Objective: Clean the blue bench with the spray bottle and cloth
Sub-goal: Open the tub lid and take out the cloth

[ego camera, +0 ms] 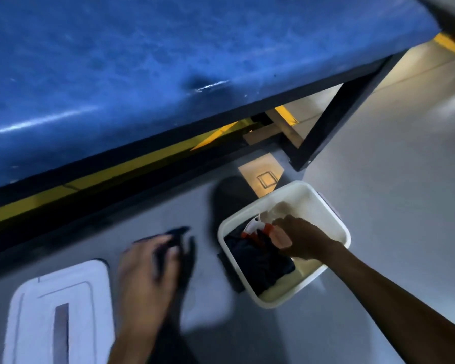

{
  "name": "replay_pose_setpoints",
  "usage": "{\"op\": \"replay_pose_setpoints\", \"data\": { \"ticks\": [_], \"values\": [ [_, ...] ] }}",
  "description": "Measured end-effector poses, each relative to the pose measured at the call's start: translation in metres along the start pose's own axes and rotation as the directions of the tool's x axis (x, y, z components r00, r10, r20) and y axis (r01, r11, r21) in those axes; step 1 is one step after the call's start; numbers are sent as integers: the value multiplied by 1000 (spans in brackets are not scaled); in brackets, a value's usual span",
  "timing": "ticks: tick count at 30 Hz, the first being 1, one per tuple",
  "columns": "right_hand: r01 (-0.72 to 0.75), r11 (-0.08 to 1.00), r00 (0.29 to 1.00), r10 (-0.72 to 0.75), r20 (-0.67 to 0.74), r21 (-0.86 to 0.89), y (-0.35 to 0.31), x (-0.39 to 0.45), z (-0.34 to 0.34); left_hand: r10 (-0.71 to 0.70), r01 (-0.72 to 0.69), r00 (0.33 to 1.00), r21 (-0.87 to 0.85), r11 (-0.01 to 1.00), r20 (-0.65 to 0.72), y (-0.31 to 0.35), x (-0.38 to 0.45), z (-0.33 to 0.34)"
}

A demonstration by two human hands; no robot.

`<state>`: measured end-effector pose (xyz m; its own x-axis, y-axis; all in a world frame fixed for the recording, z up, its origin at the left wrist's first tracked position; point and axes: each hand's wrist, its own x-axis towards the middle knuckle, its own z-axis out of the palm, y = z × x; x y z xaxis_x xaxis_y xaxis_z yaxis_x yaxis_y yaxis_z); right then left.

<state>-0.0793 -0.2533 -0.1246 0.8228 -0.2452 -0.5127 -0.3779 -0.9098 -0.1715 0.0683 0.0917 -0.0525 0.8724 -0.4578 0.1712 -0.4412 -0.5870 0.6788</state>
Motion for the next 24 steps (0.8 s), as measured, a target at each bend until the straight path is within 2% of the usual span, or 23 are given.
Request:
{"op": "replay_pose_setpoints", "data": {
  "ticks": [2,6,7,9,10,12,15,16,18,20,24],
  "values": [
    [-18,993,998,24,-53,113,6,-4,-4,79,-78,962,-16,997,261,50,8,32],
    [-43,944,958,131,-255,326,17,-21,-15,173,-282,798,104,954,577,92,25,83],
    [-38,922,944,160,-289,386,18,-27,-19,166,-342,733,146,928,660,98,25,93],
    [-13,865,921,205,-330,502,20,-37,-26,61,-492,556,269,828,829,104,28,114],
    [-9,843,916,223,-334,538,20,-41,-28,11,-559,492,306,771,870,106,30,122],
    [-13,819,907,251,-338,573,21,-49,-32,-57,-642,445,363,675,894,107,33,135],
    [7,829,875,265,-404,559,18,-56,-35,13,-686,457,343,641,890,105,34,139],
    [20,840,860,263,-438,543,17,-58,-35,44,-666,473,325,672,880,103,35,139],
    [45,840,836,265,-481,541,15,-60,-35,113,-535,517,217,816,848,97,37,132],
    [75,805,828,279,-486,589,12,-62,-35,102,-317,589,113,942,802,92,37,118],
    [161,688,824,300,-480,707,-3,-67,-46,76,-83,809,-15,996,583,77,38,59]
  ]
}}
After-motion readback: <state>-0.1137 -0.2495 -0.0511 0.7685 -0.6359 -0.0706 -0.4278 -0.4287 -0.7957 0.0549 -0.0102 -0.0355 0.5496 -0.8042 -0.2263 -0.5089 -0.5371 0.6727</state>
